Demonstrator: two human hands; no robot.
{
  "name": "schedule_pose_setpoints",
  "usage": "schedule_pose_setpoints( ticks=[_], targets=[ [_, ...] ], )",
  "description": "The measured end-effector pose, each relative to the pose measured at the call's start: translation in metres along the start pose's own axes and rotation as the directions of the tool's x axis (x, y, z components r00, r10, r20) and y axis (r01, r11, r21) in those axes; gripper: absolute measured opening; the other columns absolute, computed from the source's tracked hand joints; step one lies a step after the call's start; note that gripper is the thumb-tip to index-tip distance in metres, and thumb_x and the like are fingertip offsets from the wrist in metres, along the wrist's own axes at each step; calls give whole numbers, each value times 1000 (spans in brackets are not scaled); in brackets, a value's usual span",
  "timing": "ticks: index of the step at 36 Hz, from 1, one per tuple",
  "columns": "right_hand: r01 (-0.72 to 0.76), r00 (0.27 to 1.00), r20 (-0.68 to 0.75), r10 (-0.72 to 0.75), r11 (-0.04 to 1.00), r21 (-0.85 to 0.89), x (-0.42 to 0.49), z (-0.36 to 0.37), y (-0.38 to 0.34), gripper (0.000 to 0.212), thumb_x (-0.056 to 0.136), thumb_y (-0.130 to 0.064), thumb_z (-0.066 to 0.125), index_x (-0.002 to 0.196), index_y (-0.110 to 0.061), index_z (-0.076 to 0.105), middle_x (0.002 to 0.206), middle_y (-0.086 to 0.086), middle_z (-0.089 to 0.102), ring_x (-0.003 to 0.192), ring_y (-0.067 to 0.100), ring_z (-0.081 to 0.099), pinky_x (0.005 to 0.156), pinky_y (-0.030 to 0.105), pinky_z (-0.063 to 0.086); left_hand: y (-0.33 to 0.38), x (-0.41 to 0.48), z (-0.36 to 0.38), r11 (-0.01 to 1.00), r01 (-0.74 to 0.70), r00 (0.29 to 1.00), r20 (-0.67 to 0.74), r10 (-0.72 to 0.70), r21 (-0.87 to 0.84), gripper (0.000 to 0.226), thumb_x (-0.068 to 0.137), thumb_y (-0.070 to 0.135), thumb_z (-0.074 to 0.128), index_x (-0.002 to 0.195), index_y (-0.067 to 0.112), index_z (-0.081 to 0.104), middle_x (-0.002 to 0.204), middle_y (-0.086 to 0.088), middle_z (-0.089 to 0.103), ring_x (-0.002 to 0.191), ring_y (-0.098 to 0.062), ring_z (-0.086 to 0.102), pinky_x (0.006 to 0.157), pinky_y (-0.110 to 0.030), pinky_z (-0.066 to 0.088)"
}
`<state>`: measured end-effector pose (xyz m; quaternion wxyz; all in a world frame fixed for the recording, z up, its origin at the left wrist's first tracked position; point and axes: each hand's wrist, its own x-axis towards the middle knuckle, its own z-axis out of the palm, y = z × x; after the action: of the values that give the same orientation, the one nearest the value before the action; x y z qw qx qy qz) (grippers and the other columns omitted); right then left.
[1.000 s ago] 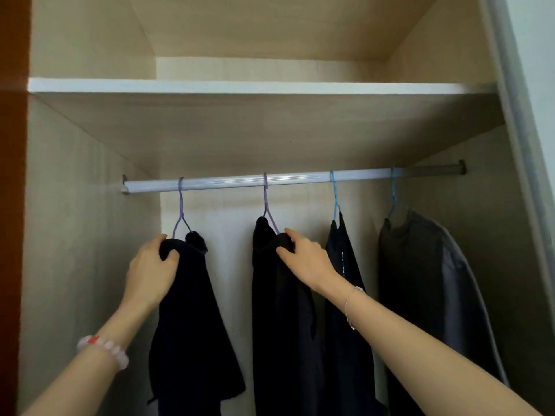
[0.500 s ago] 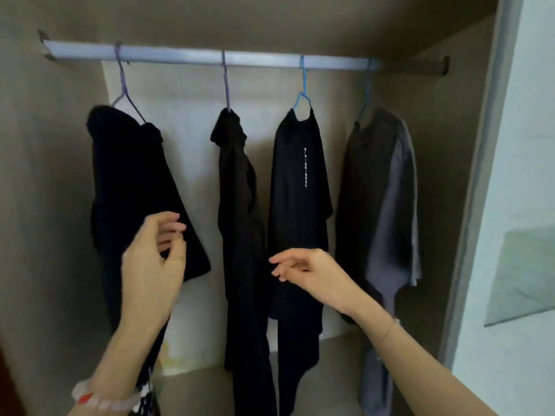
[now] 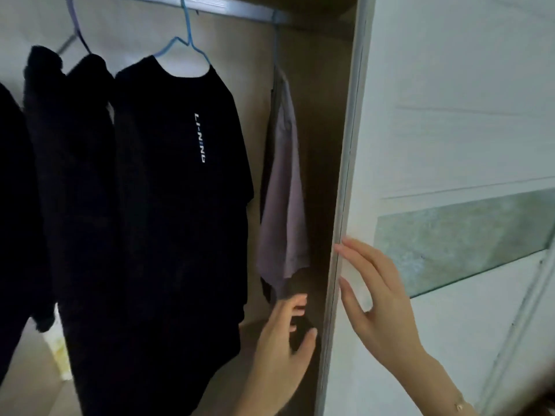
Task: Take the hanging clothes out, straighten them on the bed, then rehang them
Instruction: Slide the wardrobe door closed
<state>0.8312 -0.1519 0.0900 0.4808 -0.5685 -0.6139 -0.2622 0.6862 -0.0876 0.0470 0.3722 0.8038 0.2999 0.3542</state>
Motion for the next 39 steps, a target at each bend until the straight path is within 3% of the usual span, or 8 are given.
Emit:
schedule_pose_setpoints(
  ticks=[4, 7, 10, 13, 19, 24, 30, 39],
  targets=[
    [32, 998, -58, -35, 998, -48, 7, -9, 24, 54, 91, -22, 51, 143, -10, 39, 149, 0, 40, 143, 8, 30, 120, 20, 23, 20, 28, 37, 999, -6, 1000, -17, 5, -47, 65, 77, 63, 53, 132, 52, 19, 137, 33, 30, 124, 15, 33, 110, -20, 33],
    [-85, 996, 19, 86, 994, -62, 11, -8, 44, 66, 95, -36, 44, 152, -14, 20, 162, -6, 15, 150, 7, 14, 121, 14, 11, 22, 44, 53, 967, 16, 999, -25, -23, -255, 71, 78, 37, 70, 135, 46, 28, 132, 31, 44, 120, 14, 43, 103, -17, 39],
    [-118, 988, 99, 120, 993, -33, 9, 0, 59, 68, 99, -50, 29, 156, -20, 5, 164, -12, -2, 151, 6, 6, 120, 14, 10, 17, 58, 62, 925, 69, 992, -69, -102, -373, 56, 77, 17, 75, 121, 37, 48, 114, 21, 64, 103, 9, 60, 90, -18, 50],
    [-70, 992, 101, 72, 997, -26, 7, 7, 64, 66, 100, -52, 22, 155, -30, -8, 163, -14, -8, 152, 8, 1, 119, 33, 16, 10, 63, 68, 917, 110, 987, -67, -146, -384, 49, 73, 20, 78, 113, 36, 55, 105, 19, 70, 98, 5, 64, 85, -21, 52],
    [-98, 988, 121, 94, 995, 27, 6, 9, 62, 63, 98, -56, 16, 149, -43, -18, 160, -23, -15, 150, 3, -8, 122, 47, 22, 9, 63, 71, 903, 97, 988, -72, -139, -419, 51, 72, 15, 79, 113, 34, 54, 104, 17, 70, 97, 5, 64, 77, -12, 51],
    [-117, 979, 177, 105, 991, 59, 5, 10, 56, 64, 95, -60, 18, 139, -57, -28, 153, -34, -24, 146, -5, -18, 122, 39, 7, 6, 61, 69, 900, 119, 985, -61, -159, -420, 51, 69, 20, 81, 110, 36, 55, 106, 13, 69, 100, -2, 65, 84, -23, 54],
    [-70, 979, 198, 59, 997, 45, 5, 18, 36, 70, 97, -46, 25, 142, -52, -28, 156, -29, -22, 148, 0, -16, 121, 23, -8, 1, 48, 50, 898, 68, 982, -132, -138, -434, 51, 70, 15, 80, 112, 33, 58, 102, 20, 71, 95, 3, 66, 74, -14, 52],
    [126, 970, 208, -123, 992, -4, -2, 51, -15, 67, 101, -34, 31, 155, -24, -6, 164, -1, 4, 152, 18, 2, 125, 33, 3, -9, 8, -1, 909, 48, 912, -353, -209, -415, 59, 60, 32, 82, 115, 31, 59, 107, 13, 70, 99, -3, 67, 84, -27, 54]
  ],
)
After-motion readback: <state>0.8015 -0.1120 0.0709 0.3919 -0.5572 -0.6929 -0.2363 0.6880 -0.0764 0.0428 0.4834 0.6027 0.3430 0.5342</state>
